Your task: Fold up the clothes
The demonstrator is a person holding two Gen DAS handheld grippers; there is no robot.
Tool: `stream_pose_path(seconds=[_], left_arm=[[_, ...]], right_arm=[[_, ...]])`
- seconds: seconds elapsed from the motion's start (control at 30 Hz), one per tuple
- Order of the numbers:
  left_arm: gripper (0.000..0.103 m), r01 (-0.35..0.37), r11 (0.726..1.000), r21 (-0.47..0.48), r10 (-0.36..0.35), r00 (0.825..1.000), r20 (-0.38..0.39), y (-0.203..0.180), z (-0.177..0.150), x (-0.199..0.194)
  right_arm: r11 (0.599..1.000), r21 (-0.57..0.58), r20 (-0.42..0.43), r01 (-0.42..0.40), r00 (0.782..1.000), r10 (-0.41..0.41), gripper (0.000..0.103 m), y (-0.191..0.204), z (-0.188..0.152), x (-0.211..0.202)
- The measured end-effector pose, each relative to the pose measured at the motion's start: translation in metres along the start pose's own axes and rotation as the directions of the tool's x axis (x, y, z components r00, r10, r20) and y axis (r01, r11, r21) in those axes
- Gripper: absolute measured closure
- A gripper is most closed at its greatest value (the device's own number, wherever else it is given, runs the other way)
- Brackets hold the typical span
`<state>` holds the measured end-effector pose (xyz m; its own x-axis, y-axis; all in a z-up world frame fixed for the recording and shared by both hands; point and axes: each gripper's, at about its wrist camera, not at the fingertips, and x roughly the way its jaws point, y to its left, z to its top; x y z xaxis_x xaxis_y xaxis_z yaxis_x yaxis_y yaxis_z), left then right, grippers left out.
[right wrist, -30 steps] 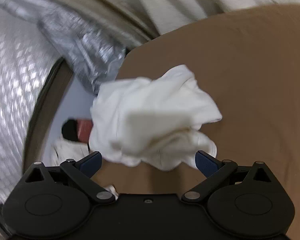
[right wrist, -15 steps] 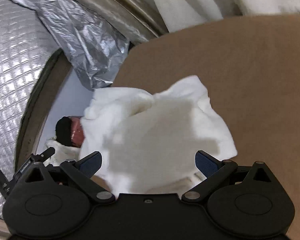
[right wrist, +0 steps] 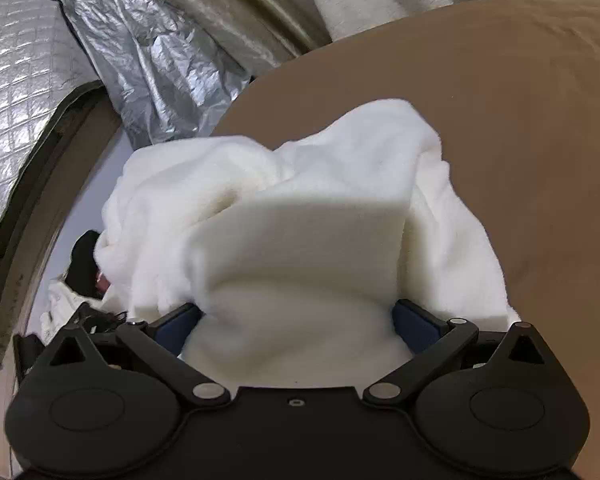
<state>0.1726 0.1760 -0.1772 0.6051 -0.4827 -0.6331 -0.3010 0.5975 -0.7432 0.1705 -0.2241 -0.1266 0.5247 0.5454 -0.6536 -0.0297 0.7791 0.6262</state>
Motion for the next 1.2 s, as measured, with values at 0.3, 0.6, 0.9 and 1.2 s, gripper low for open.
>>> stream_pose_path(seconds=[0.3,0.6,0.9,1.2], left_arm=[[0.015,0.175,0.966,0.189,-0.154,0.981,-0.117,-0.075,-0.048,-0.007],[0.026,0.231,0.889,0.396,-0.168,0.968,-0.189,-0.134,-0.096,-0.036],[0.028,-0.038,0.906,0.422,-0.017,0.992,0.126,-0.112,-0.083,-0.106],[0.016,0.089,0.992,-0.093,-0.074,0.984,0.161,-0.051,-0.067,-0.076]], right_arm=[[0.982,-0.034,-0.024,-0.188,0.982,0.188,0.014,-0.003,-0.004,-0.047],[0.954,-0.123,-0.013,-0.274,0.961,0.275,0.019,-0.011,-0.022,-0.128],[0.969,-0.243,0.158,0.045,0.987,-0.007,0.017,-0.027,0.007,-0.184],[0.895,0.378,0.143,-0.239,0.970,0.198,0.010,-0.097,0.020,-0.093]])
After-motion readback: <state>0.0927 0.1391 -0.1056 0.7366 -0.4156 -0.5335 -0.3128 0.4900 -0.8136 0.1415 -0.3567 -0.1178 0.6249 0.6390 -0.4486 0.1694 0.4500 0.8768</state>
